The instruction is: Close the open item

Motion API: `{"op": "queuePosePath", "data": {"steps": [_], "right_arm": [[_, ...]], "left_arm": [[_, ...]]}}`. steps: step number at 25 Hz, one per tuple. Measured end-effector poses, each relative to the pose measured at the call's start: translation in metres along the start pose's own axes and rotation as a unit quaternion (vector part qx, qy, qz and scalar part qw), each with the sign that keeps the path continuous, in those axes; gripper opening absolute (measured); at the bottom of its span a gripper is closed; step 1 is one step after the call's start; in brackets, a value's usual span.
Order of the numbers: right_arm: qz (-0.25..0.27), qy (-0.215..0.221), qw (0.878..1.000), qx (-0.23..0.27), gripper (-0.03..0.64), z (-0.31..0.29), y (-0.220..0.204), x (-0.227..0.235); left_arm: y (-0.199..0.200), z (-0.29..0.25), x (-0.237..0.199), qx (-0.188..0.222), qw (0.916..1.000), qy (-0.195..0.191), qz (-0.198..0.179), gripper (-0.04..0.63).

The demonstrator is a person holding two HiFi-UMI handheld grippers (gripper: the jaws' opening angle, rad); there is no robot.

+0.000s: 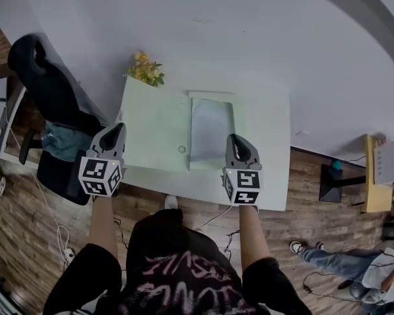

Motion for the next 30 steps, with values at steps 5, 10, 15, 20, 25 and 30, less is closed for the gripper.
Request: {"op": "queuePosePath", "data": {"steps": [5,10,15,20,25,30], "right_arm": [[-0.001,0.002,1.000,-0.012,0.028,-0.034,-0.005,-0.017],[0.003,0.005,1.000,-0.024,0.028,-0.059,-0.010,-0.033],[0.005,-0.001,0.999,-0.039,0.028,-0.068,-0.017,-0.034],[0.004,-0.010,0.999,-0.051,0.028,-0.072,-0.029,-0.026],[-0.003,-0.011,0.998,-0.054,0.028,-0.073,-0.037,-0.020],[-0.005,-0.014,0.999,-0.048,0.028,-0.072,-0.032,-0.005]], "left_arm": [[-0.016,-0.001,-0.055,-0.008,0.9992,0.030,0.024,0.012],[-0.050,-0.001,-0.089,-0.050,0.9971,0.039,0.042,0.014],[-0.083,-0.007,-0.093,-0.102,0.9935,0.011,0.050,0.017],[-0.109,-0.017,-0.085,-0.137,0.9891,-0.011,0.053,0.095],[-0.102,-0.026,-0.074,-0.114,0.9906,-0.031,0.068,0.095],[-0.068,-0.038,-0.058,-0.052,0.9921,-0.068,0.092,0.095]]}}
Point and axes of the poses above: the fingertips, and each gripper's own axes: z backward along the fingers, x to its right, y out of its top, the point moved 4 cm from there along z, backward along the fingers, and after that the axes turned 12 degrees about x, right-handed, at the moved point
